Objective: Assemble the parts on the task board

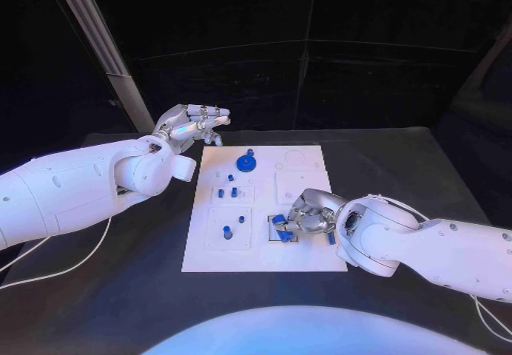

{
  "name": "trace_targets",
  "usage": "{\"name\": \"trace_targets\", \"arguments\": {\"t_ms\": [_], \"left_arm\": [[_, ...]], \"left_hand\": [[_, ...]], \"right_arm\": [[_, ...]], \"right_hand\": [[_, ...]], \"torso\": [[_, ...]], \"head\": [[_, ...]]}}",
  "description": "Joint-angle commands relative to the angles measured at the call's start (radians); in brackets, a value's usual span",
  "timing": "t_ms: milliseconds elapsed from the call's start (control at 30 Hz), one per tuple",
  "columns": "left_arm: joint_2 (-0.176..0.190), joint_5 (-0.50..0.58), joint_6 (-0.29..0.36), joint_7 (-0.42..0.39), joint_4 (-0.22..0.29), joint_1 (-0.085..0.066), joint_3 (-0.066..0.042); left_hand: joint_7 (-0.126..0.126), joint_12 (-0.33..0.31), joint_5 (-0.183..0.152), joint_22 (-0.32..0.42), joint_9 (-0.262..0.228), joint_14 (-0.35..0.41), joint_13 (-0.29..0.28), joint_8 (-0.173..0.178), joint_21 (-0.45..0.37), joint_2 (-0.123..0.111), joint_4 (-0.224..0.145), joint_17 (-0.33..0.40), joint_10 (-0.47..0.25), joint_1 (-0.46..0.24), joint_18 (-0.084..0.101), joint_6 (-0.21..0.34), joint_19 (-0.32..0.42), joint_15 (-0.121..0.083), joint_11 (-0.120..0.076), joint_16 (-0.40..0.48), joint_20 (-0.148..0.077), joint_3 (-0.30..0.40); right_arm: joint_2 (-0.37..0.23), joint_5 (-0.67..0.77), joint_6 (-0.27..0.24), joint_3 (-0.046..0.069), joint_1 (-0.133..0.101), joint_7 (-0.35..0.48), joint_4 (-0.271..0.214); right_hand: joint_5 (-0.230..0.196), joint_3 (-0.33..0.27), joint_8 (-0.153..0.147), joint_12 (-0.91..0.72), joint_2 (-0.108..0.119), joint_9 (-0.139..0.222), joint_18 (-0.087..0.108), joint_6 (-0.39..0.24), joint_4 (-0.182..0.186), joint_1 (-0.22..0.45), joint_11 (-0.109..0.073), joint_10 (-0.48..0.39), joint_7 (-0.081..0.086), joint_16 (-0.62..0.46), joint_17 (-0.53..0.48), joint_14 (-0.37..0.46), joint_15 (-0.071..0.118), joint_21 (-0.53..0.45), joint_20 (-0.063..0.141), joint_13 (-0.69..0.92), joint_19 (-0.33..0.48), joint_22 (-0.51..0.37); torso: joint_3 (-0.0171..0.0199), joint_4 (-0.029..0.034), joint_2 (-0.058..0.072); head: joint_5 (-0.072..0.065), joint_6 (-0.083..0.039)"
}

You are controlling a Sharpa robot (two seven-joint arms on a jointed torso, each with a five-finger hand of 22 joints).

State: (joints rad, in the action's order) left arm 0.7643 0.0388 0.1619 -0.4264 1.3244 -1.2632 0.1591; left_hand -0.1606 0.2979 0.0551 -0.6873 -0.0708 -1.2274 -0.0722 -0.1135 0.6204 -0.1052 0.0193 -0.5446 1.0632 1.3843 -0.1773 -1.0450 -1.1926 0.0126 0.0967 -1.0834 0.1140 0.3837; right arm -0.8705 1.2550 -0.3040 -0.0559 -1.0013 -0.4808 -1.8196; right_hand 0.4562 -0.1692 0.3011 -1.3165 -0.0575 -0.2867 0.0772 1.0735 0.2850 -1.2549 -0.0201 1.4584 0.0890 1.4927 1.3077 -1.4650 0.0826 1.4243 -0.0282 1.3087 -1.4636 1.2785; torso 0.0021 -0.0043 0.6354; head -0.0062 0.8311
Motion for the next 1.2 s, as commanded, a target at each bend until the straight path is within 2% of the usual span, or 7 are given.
{"name": "trace_targets", "arguments": {"t_ms": [33,100,233,367,600,833,1200], "left_arm": [[-0.002,0.029,-0.013,0.001,0.001,-0.002,-0.001],[-0.002,0.03,-0.014,0.001,0.001,-0.002,-0.001],[-0.003,0.032,-0.014,0.002,0.0,-0.002,-0.001],[-0.004,0.032,-0.015,0.002,-0.001,-0.002,-0.001],[-0.004,0.033,-0.016,0.003,-0.002,-0.002,-0.001],[-0.005,0.033,-0.017,0.004,-0.004,-0.002,-0.001],[-0.009,0.033,-0.019,0.004,-0.007,-0.002,-0.001]], "left_hand": [[-0.006,0.007,0.004,0.001,0.001,0.007,0.001,0.0,-0.005,-0.002,-0.002,0.001,-0.004,-0.001,-0.005,0.003,0.001,0.001,0.001,0.005,-0.002,0.004],[-0.006,0.007,0.004,0.001,0.001,0.007,0.001,0.0,-0.005,-0.002,-0.002,0.001,-0.004,-0.001,-0.005,0.003,0.001,0.001,0.001,0.005,-0.002,0.004],[-0.006,0.007,0.004,0.001,0.001,0.007,0.001,0.0,-0.005,-0.002,-0.002,0.001,-0.004,-0.002,-0.005,0.003,0.001,0.001,0.002,0.005,-0.002,0.004],[-0.007,0.007,0.004,0.001,0.001,0.007,0.001,0.0,-0.005,-0.002,-0.002,0.001,-0.004,-0.002,-0.005,0.003,0.001,0.001,0.002,0.005,-0.002,0.004],[-0.007,0.007,0.004,0.001,0.001,0.007,0.001,0.0,-0.005,-0.002,-0.002,0.001,-0.004,-0.002,-0.005,0.003,0.001,0.001,0.002,0.005,-0.002,0.004],[-0.007,0.007,0.004,0.001,0.001,0.007,0.001,0.0,-0.005,-0.002,-0.002,0.001,-0.004,-0.002,-0.005,0.003,0.001,0.001,0.002,0.005,-0.002,0.004],[-0.007,0.008,0.004,0.002,0.001,0.008,0.002,0.0,-0.006,-0.002,-0.001,0.003,-0.005,-0.004,-0.005,0.004,0.0,0.002,0.002,0.005,-0.001,0.005]], "right_arm": [[0.009,-0.006,-0.024,0.001,-0.002,-0.029,0.005],[0.013,-0.003,-0.032,0.001,-0.002,-0.032,0.009],[0.021,0.015,-0.037,0.001,-0.002,-0.039,0.016],[0.024,0.039,-0.025,0.001,-0.002,-0.043,0.018],[0.023,0.072,-0.003,0.001,-0.002,-0.047,0.016],[0.017,0.085,0.024,0.001,-0.002,-0.022,0.008],[0.02,0.158,0.03,0.001,-0.002,-0.033,0.006]], "right_hand": [[-0.03,-0.017,-0.007,0.007,0.01,-0.007,-0.019,0.045,0.003,0.017,-0.006,0.005,-0.039,0.001,0.092,-0.073,0.008,0.002,0.009,0.02,0.0,0.0],[-0.063,-0.027,-0.011,0.009,0.008,-0.01,-0.019,0.045,0.003,0.032,-0.006,0.006,-0.039,0.001,0.092,-0.073,0.008,0.001,0.009,0.02,0.0,0.0],[-0.296,-0.096,-0.027,0.072,0.015,-0.02,-0.018,0.032,-0.019,0.15,0.0,-0.02,-0.034,-0.011,0.07,-0.068,0.004,-0.004,0.008,-0.028,0.004,-0.007],[-0.403,-0.107,-0.043,0.146,0.066,-0.028,-0.016,0.015,0.01,0.226,0.008,-0.051,-0.026,-0.025,0.049,-0.063,-0.002,-0.012,0.001,-0.084,0.01,-0.018],[-0.402,-0.052,-0.054,0.209,0.101,-0.04,-0.015,0.008,0.008,0.257,0.011,-0.072,-0.021,-0.031,0.042,-0.062,-0.006,-0.016,-0.003,-0.13,0.013,-0.023],[-0.275,0.0,-0.055,0.209,0.069,-0.06,-0.016,0.02,-0.075,0.055,0.007,-0.061,-0.025,-0.031,0.046,-0.064,-0.003,-0.014,-0.002,-0.125,0.01,-0.015],[-0.342,0.032,-0.051,0.202,0.05,-0.076,-0.018,0.032,-0.164,-0.084,0.001,-0.053,-0.03,-0.027,0.057,-0.067,0.002,-0.006,0.002,-0.115,0.005,-0.001]], "torso": [[0.0003,0.0003,0.0],[0.0008,0.0,0.0],[0.0008,0.0006,-0.001],[0.0011,-0.0006,-0.001],[0.0018,-0.0027,-0.001],[0.0025,-0.002,-0.001],[0.0022,-0.0015,0.0]], "head": [[0.003,0.0],[0.003,0.0],[0.004,0.0],[0.006,0.002],[0.007,0.003],[0.006,0.004],[0.003,0.006]]}}
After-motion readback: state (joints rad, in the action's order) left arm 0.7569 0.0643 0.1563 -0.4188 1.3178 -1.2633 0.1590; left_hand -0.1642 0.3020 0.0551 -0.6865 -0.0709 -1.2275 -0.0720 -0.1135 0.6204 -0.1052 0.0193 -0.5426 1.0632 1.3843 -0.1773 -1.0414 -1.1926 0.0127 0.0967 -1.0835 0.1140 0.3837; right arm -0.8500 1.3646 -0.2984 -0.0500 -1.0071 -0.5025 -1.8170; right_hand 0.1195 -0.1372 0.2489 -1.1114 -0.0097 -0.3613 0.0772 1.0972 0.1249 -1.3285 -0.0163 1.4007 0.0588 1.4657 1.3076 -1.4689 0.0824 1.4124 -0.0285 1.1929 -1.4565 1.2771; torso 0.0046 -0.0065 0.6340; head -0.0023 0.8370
